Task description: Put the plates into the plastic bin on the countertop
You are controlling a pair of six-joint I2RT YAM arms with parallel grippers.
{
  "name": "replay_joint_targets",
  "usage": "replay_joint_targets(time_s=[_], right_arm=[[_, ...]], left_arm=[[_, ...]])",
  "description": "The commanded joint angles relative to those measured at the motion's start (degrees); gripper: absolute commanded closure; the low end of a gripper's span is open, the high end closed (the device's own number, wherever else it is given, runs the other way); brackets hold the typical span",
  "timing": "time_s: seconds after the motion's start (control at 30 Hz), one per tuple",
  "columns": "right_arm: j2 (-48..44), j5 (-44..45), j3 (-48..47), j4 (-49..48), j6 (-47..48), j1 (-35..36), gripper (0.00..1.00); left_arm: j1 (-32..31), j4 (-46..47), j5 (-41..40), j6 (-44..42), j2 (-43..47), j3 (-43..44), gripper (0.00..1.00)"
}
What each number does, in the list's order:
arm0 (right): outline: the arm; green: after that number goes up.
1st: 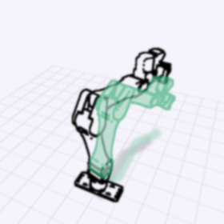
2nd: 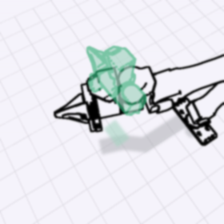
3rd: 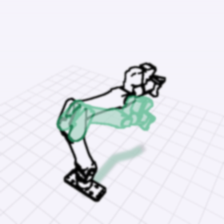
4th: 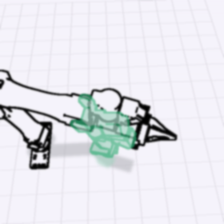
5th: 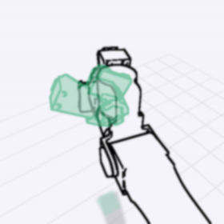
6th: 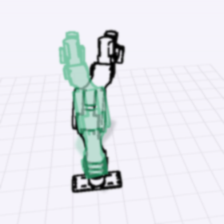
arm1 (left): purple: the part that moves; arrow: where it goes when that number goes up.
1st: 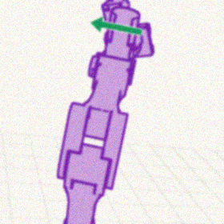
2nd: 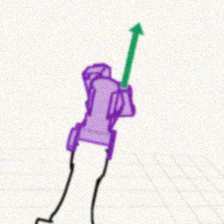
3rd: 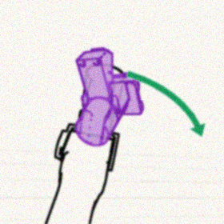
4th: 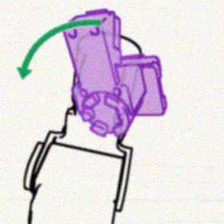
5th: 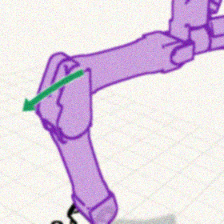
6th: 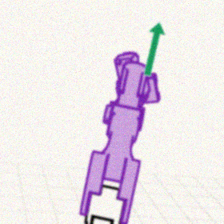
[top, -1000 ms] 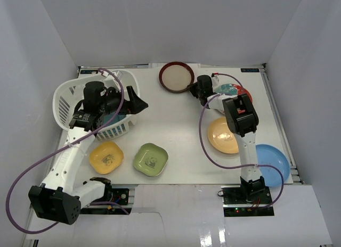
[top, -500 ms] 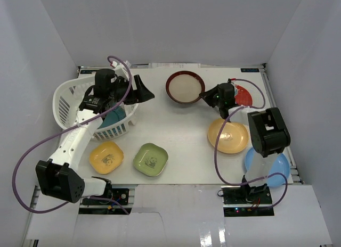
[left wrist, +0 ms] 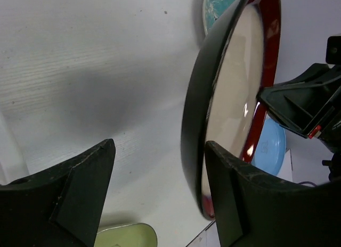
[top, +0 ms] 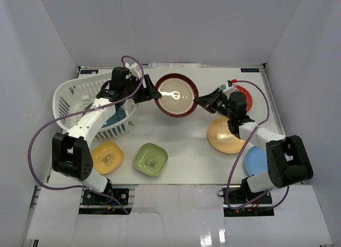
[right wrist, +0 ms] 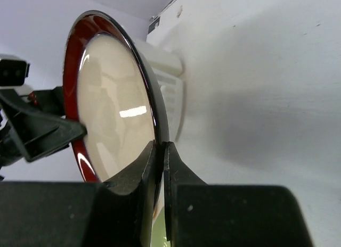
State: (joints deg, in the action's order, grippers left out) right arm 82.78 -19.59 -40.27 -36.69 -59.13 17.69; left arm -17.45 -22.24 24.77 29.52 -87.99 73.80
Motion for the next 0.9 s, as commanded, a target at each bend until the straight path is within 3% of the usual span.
replay_joint_targets(time_s=[0.0, 0.03, 0.07, 0.17, 0.2, 0.3, 0.33, 0.4, 0.43, 0.53, 0.67, 0.8, 0.87], right_arm=[[-4.64, -7.12, -0.78, -11.74, -3.36, 0.59, 0.92], [-5.00, -7.30, -0.43, -11.57, -3.18, 0.76, 0.92], [-5.70, -7.39, -0.16, -11.39, -3.18, 0.85, 0.92], [-6.49, -7.56, 0.90, -10.86, -2.83, 1.03, 0.92], [-6.67, -7.82, 1.07, -10.69, -2.65, 1.11, 0.92], [-7.63, -7.83, 1.77, -9.81, -2.22, 1.20, 0.92], [-7.81, -7.83, 1.86, -8.59, -2.04, 1.20, 0.85], [-8.60, -8.26, 0.90, -6.13, 0.06, 1.82, 0.64], [-8.86, -8.44, 0.11, -2.11, 1.29, 2.51, 0.41], [-10.88, -8.53, -1.83, 2.22, 6.13, 3.57, 0.18], [-15.89, -8.27, 0.19, 5.12, 7.89, 3.66, 0.06], [-19.93, -7.13, 2.74, 7.94, 10.70, 3.84, 0.04], [-21.61, -6.43, 3.35, 9.43, 12.02, 3.84, 0.03]], left_arm=[[-0.74, 6.41, 2.03, 2.12, 1.50, 0.04, 0.23], [-0.83, 6.68, 1.86, 2.30, 1.33, -0.06, 0.28], [-1.00, 6.77, 1.86, 2.21, 1.24, -0.15, 0.41], [-1.09, 6.68, 1.77, 2.12, 1.15, -0.59, 0.68], [-1.18, 6.60, 1.16, 2.12, 1.32, -0.85, 0.83], [-1.18, 6.25, -0.34, 1.95, 3.08, -1.47, 0.97], [-1.18, 5.81, -2.08, 1.86, 3.60, -1.47, 1.00], [-1.01, 4.23, -3.59, 1.33, 5.10, -0.59, 1.00], [-1.09, 3.79, -5.51, 1.24, 5.63, -0.24, 1.00], [-0.22, 2.47, -9.64, 1.16, 8.96, 1.08, 1.00], [7.40, 0.45, -10.89, 2.82, 13.71, 2.84, 1.00], [16.73, -3.06, -12.46, 3.62, 18.98, 4.15, 1.00], [20.85, -5.78, -17.44, 2.22, 20.13, 4.60, 1.00]])
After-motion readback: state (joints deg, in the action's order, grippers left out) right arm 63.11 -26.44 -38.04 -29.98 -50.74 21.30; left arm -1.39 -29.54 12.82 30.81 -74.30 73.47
